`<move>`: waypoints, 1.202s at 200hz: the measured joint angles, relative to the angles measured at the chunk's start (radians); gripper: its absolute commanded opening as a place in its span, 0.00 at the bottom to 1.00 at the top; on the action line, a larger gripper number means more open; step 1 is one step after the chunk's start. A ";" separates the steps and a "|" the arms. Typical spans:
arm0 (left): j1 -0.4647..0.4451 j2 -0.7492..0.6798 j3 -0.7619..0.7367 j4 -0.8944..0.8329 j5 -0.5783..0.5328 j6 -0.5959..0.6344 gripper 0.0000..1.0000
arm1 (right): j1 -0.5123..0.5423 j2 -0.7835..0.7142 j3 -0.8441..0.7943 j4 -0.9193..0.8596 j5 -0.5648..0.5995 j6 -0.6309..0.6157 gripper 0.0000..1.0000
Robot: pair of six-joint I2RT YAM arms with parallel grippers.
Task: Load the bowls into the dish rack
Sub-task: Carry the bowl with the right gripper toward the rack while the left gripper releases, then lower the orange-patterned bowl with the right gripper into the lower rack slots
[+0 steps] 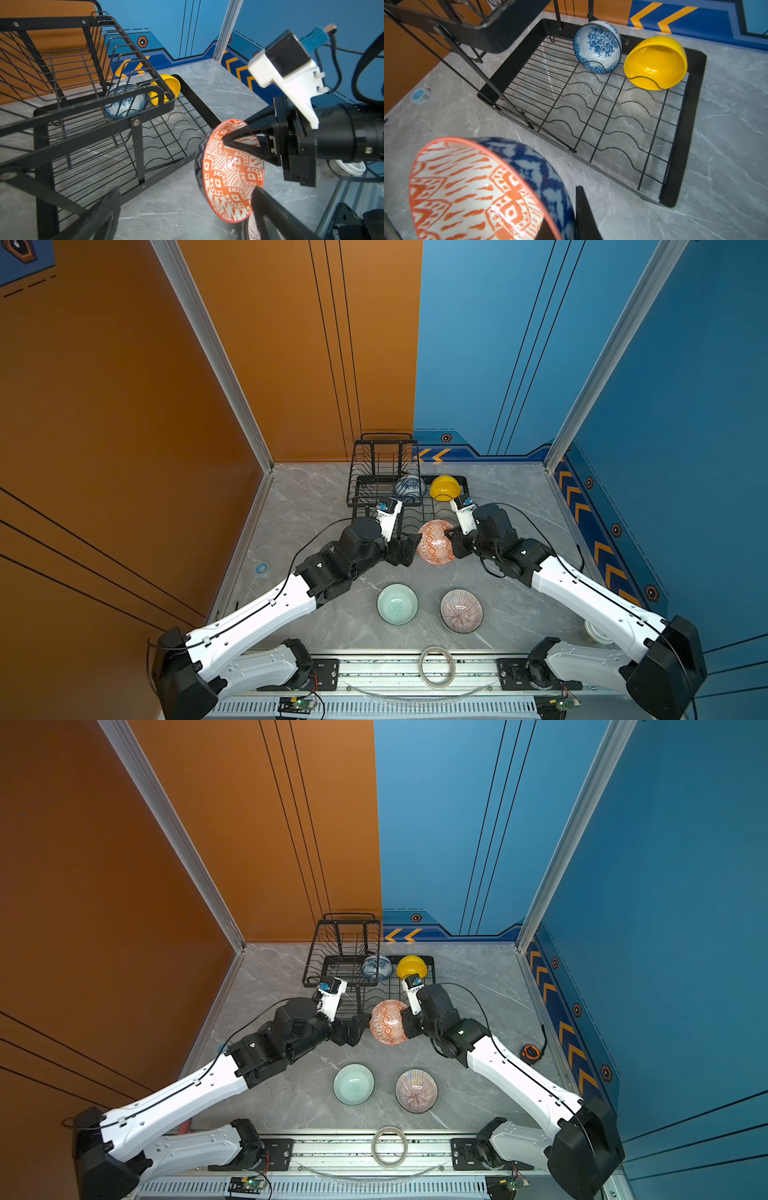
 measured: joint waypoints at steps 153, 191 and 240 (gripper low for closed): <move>0.132 -0.055 -0.058 -0.128 0.060 0.015 0.98 | 0.150 -0.051 -0.167 0.464 0.232 -0.800 0.00; 0.145 -0.055 -0.065 -0.127 0.087 0.019 0.98 | 0.173 0.013 -0.170 0.603 0.312 -1.002 0.00; 0.155 -0.055 -0.074 -0.123 0.111 0.019 0.98 | 0.174 0.111 -0.177 0.705 0.393 -1.227 0.00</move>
